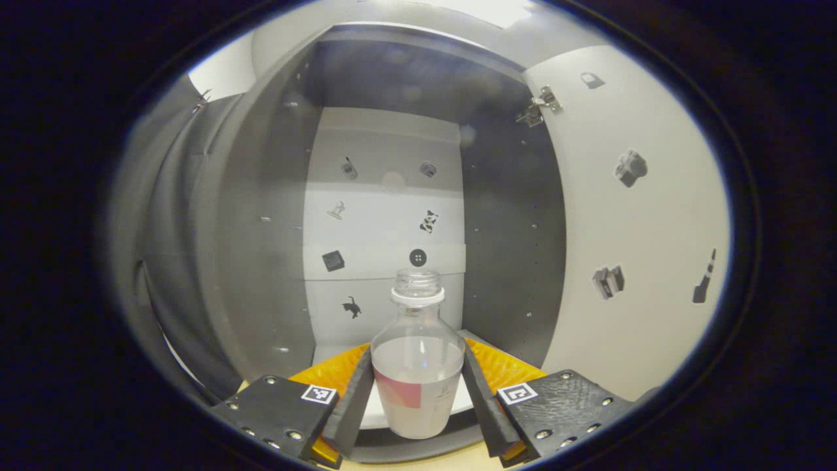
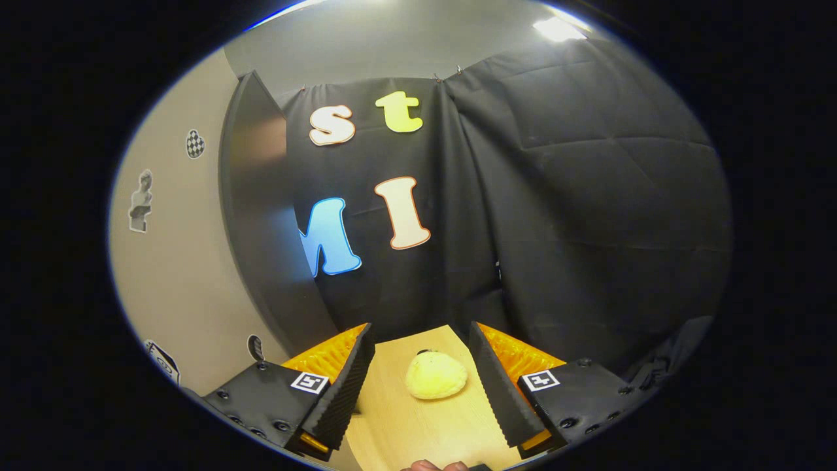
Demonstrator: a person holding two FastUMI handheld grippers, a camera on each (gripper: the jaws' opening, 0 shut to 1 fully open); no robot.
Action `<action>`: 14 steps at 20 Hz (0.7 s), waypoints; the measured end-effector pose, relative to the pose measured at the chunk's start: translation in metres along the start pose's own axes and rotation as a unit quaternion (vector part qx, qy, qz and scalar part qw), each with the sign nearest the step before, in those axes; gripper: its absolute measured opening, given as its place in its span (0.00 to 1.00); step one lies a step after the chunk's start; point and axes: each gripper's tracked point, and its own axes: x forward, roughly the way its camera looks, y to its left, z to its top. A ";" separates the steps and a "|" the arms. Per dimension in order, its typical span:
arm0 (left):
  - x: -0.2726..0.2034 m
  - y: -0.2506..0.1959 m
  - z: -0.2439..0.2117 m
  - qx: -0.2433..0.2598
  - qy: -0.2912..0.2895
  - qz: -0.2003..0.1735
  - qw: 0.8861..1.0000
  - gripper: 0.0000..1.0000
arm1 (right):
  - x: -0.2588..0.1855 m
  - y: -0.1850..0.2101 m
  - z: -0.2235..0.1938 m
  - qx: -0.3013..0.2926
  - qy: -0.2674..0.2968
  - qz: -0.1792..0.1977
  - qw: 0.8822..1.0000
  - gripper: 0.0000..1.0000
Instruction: Open the cabinet door with the right hand, grasp the bottle in the cabinet with the left hand and place it on the coaster, then close the cabinet door with the right hand.
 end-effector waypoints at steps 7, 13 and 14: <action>-0.104 0.024 -0.010 0.017 0.008 0.026 0.999 0.74 | -0.049 0.011 0.001 0.002 -0.014 0.004 1.000 0.92; -0.185 0.027 -0.055 0.014 0.019 0.022 0.999 0.73 | -0.093 0.020 -0.026 -0.029 0.001 0.017 0.999 0.92; -0.198 0.027 -0.067 0.011 0.020 0.022 1.000 0.73 | -0.102 0.023 -0.032 -0.021 0.009 0.023 0.999 0.92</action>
